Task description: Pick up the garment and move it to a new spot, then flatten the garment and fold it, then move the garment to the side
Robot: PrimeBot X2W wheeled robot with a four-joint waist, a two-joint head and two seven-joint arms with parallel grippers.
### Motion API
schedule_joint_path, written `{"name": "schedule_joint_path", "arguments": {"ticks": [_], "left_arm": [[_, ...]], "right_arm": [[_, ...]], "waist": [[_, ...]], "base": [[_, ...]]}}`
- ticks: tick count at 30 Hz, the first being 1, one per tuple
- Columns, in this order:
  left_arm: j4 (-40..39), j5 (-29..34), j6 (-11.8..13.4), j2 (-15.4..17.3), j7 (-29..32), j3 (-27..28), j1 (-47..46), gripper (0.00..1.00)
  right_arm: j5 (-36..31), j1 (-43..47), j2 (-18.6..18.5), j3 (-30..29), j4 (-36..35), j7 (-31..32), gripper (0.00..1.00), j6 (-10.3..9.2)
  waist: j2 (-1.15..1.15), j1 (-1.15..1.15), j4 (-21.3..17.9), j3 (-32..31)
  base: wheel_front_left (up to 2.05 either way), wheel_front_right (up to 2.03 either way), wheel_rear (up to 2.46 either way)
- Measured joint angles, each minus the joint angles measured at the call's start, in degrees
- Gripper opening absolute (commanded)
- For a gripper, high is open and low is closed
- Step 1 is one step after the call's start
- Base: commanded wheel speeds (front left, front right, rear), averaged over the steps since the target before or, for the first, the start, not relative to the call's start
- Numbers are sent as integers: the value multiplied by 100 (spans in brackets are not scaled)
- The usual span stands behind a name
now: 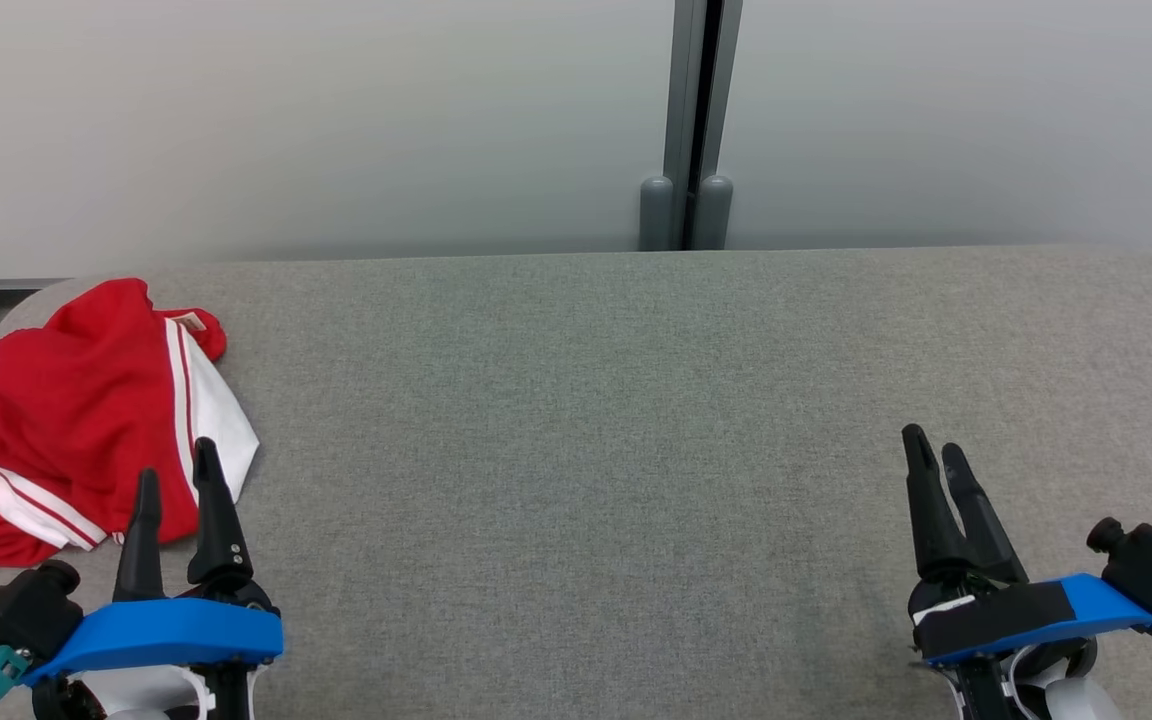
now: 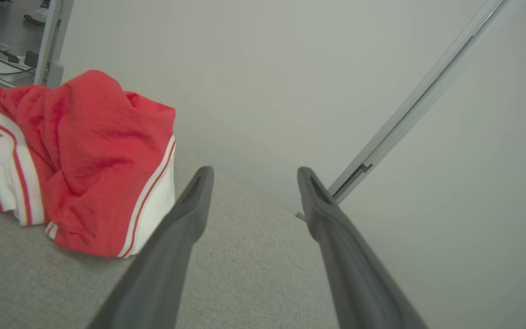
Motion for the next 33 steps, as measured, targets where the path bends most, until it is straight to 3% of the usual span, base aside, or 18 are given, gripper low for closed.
{"name": "schedule_joint_path", "arguments": {"ticks": [15, 33], "left_arm": [[112, 1151, 47, 60, -221, -88, -86, 100], [397, 2086, 47, 115, -447, -221, -160, 100]], "right_arm": [[-1012, -10, -3, 92, 77, -216, 100, 1], [-1989, -124, -8, 179, 245, -445, 100, 2]], "waist": [[0, 0, 36, 49], [0, 0, 41, 86]], "base": [[0, 0, 0], [0, 0, 0]]}}
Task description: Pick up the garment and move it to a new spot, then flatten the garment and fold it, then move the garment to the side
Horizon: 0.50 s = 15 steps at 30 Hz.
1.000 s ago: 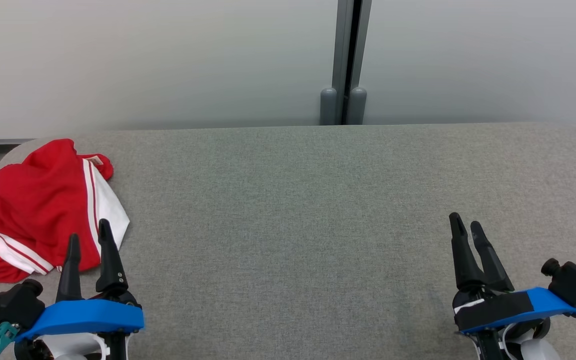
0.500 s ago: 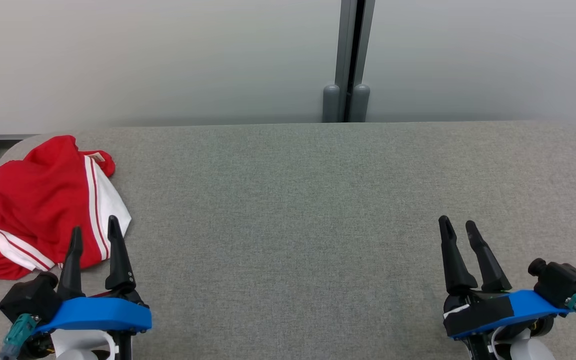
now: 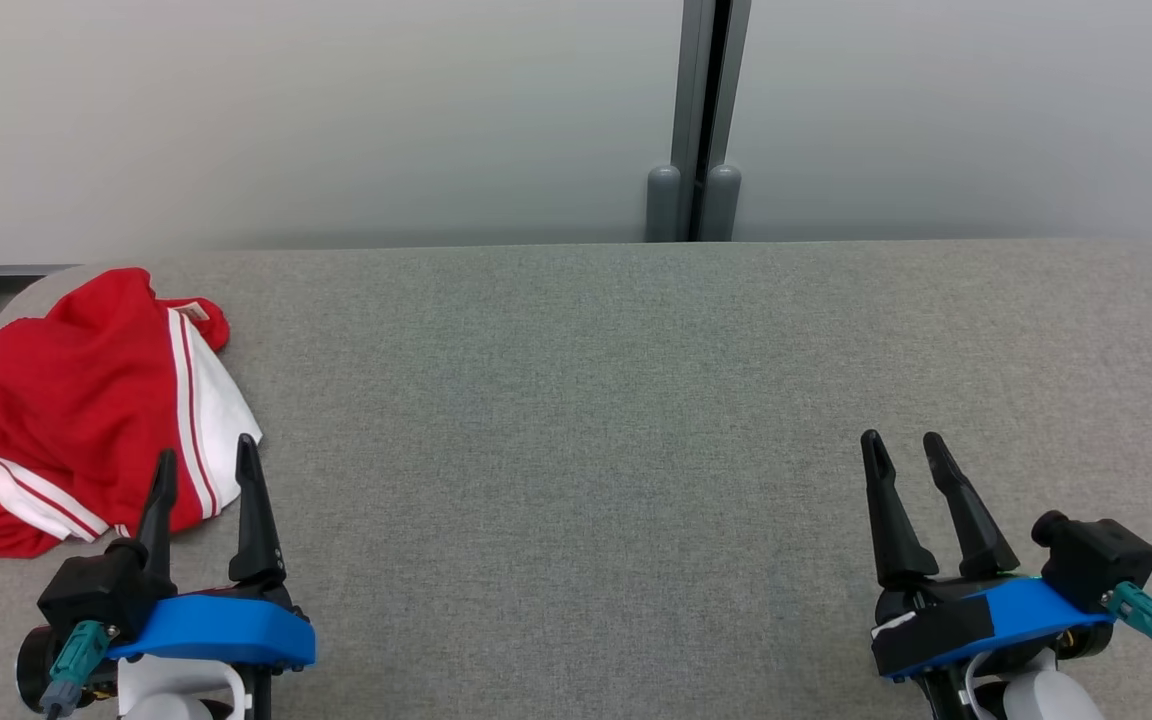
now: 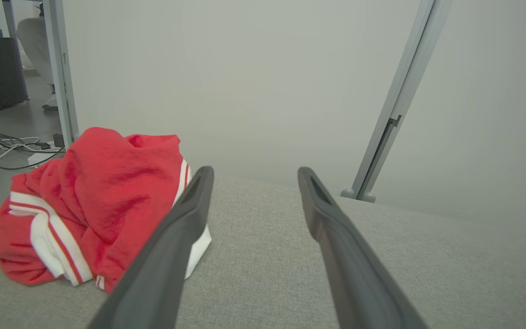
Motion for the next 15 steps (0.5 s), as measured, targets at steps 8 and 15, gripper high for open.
{"name": "schedule_joint_path", "arguments": {"ticks": [8, 15], "left_arm": [[56, 385, 31, 11, -86, -21, -19, 100], [109, 637, 77, 25, -159, -29, -25, 100]], "right_arm": [[-438, -31, -2, 5, 121, -82, 100, 0], [-673, -86, -3, 23, 183, -157, 100, 0]], "waist": [[0, -1, -17, 9], [0, -1, -17, 10]], "base": [[0, 0, 0], [0, 0, 0]]}}
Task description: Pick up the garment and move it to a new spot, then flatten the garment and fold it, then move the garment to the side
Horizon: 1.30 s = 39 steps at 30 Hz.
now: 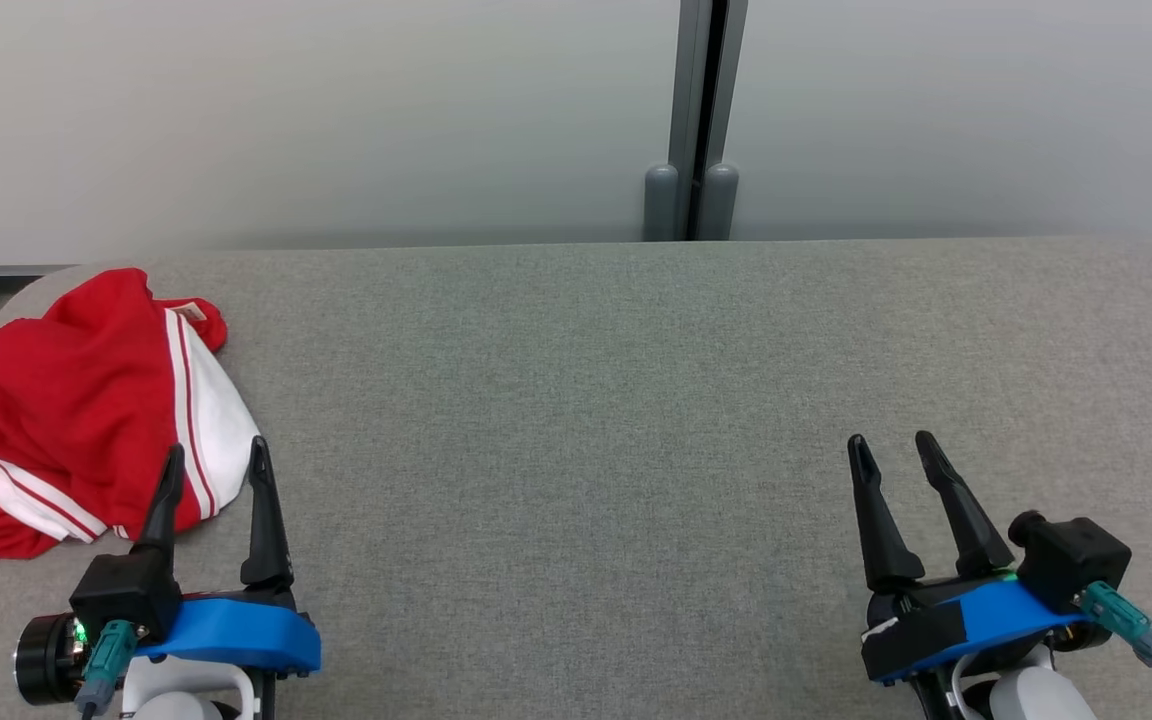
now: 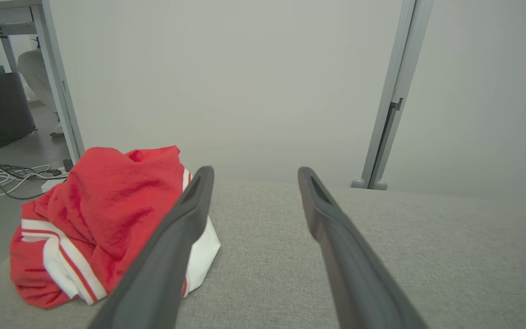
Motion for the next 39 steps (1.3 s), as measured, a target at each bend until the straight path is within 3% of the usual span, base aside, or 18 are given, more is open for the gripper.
{"name": "schedule_joint_path", "arguments": {"ticks": [15, 29, 39], "left_arm": [[113, 584, 58, 35, -143, -26, -22, 100], [176, 571, 77, 40, -143, -33, -21, 100], [216, 495, 122, 104, -144, 54, -29, 100]], "right_arm": [[-553, -119, -4, 73, 218, -148, 100, 7], [-552, -129, -5, 82, 285, -151, 100, 7], [-565, -134, -8, 156, 259, -154, 100, 7]], "waist": [[0, 0, 54, -23], [0, 0, 73, -77], [0, 0, 379, -85]], "base": [[0, 0, 0], [0, 0, 0], [0, 0, 0]]}}
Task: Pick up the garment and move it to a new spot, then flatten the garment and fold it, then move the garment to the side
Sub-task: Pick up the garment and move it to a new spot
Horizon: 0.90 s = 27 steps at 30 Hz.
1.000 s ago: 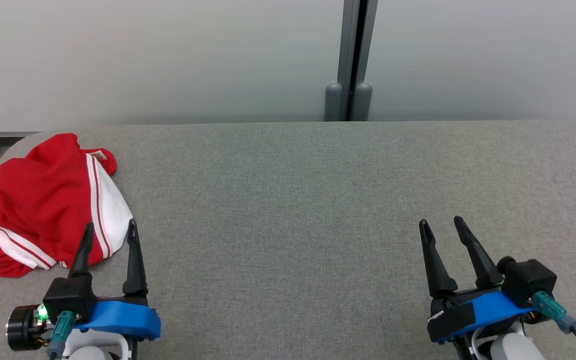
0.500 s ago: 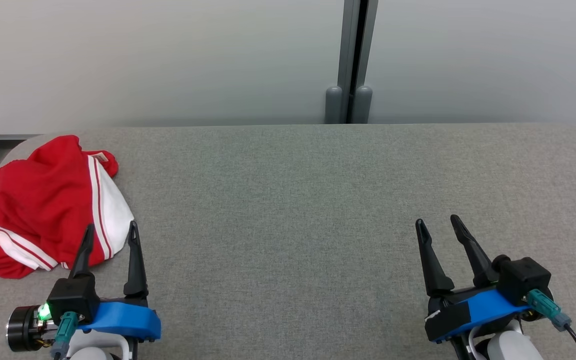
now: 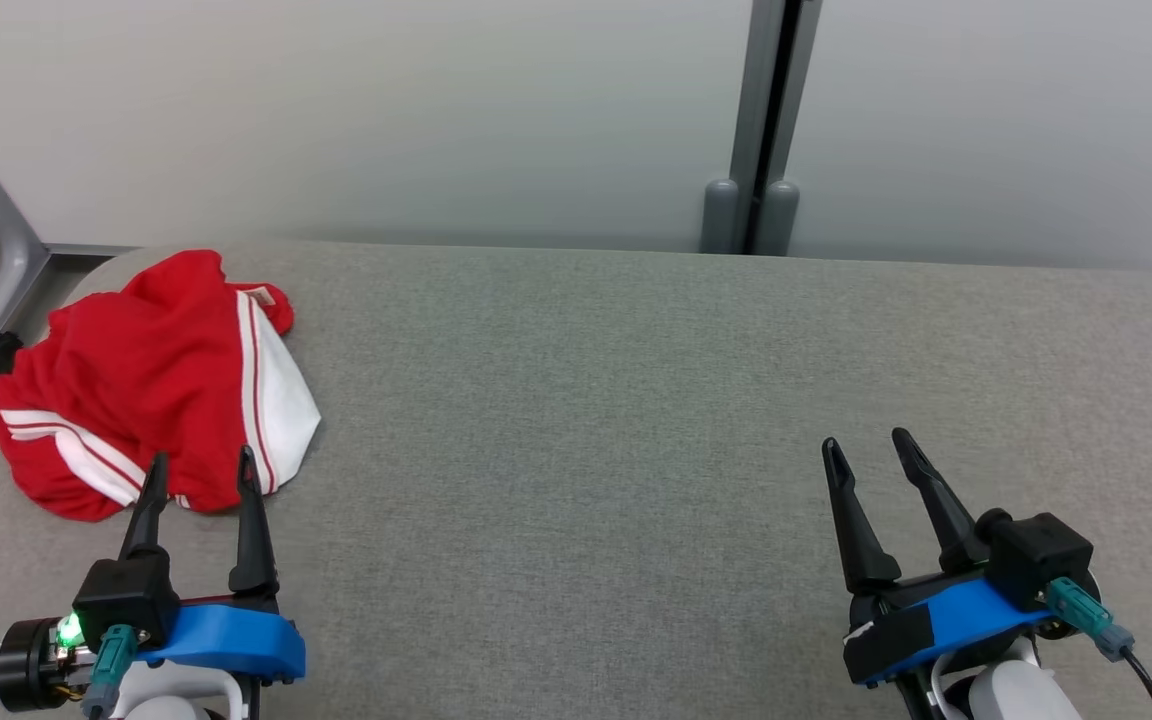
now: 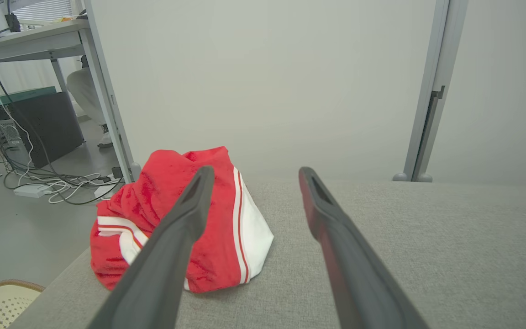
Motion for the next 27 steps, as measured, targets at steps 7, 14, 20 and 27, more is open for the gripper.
{"name": "schedule_joint_path", "arguments": {"ticks": [7, 14, 20, 27], "left_arm": [[8, -26, 15, 23, -1, 46, -25, 100], [18, -68, 38, 53, -4, 131, -33, 100], [15, -119, 57, 68, -4, 185, -33, 100], [20, -142, 73, 77, -4, 269, -27, 100]], "right_arm": [[-54, -16, 0, -4, 48, 0, 100, 0], [-92, -31, 0, 15, 44, -1, 100, 0], [-144, -32, 0, 5, 40, -5, 100, 0], [-189, -83, 0, 10, 70, -7, 100, 0]], "waist": [[0, 0, 475, 9], [0, 0, 942, 41], [0, 0, 1334, 100], [0, 0, 1741, 156]], "base": [[0, 0, 0], [0, 0, 0], [0, 0, 0], [0, 0, 0]]}}
